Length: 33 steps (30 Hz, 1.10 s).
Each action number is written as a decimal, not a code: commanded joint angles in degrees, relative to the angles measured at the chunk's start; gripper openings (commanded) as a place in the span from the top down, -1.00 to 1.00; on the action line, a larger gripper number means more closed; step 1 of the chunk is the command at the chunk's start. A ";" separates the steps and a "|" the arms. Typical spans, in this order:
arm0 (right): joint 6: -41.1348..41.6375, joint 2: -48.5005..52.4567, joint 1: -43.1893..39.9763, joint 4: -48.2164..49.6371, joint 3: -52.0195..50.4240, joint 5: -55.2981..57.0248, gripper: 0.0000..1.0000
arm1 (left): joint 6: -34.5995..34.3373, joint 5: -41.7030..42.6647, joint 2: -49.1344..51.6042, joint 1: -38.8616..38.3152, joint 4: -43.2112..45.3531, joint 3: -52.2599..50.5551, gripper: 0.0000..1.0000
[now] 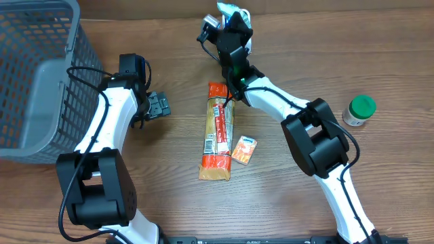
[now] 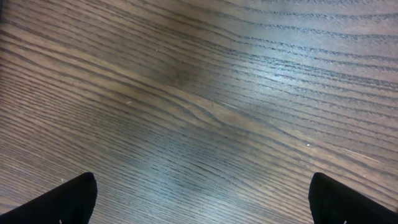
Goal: Scan the item barcode
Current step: 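Hold the wipes pack in front of the white scanner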
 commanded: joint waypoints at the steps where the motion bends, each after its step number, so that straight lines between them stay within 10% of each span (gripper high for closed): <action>1: -0.20 0.55 -1.18 2.19 1.14 -1.18 0.93 | 0.24 0.46 -0.22 0.26 0.07 -0.04 -0.99; 33: 16.72 0.61 -3.65 -5.29 1.14 -3.67 0.93 | 0.24 0.46 -0.22 0.26 0.07 -0.04 -1.00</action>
